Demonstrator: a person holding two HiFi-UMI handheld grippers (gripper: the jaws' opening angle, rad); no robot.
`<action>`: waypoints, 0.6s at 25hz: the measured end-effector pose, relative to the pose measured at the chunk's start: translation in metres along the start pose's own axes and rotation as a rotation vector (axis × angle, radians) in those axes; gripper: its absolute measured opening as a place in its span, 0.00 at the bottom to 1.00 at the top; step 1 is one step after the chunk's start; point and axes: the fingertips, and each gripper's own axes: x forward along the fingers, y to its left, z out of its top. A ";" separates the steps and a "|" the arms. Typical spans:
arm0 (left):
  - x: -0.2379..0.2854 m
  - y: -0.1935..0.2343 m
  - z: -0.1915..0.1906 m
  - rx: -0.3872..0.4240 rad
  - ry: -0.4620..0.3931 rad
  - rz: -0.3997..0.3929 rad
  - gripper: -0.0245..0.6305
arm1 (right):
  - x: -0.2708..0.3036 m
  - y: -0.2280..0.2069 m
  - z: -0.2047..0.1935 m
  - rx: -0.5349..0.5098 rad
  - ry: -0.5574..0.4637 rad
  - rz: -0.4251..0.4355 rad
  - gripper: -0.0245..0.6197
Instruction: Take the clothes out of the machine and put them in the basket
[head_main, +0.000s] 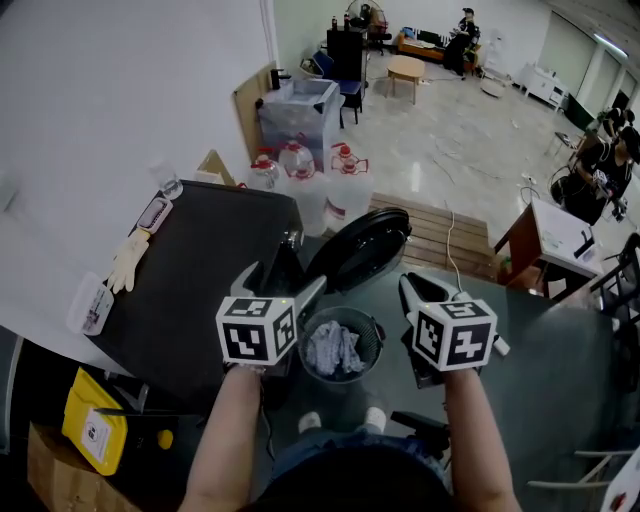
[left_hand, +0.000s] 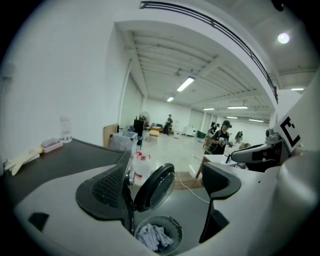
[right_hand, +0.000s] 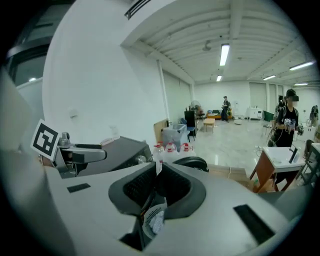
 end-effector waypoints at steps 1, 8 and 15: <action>-0.002 0.000 0.009 0.016 -0.020 -0.005 0.80 | -0.003 0.001 0.011 -0.004 -0.029 0.005 0.10; -0.033 -0.013 0.084 0.172 -0.239 -0.012 0.72 | -0.040 0.009 0.080 -0.151 -0.250 0.006 0.10; -0.076 -0.024 0.135 0.329 -0.432 0.007 0.55 | -0.079 0.010 0.117 -0.247 -0.471 -0.019 0.04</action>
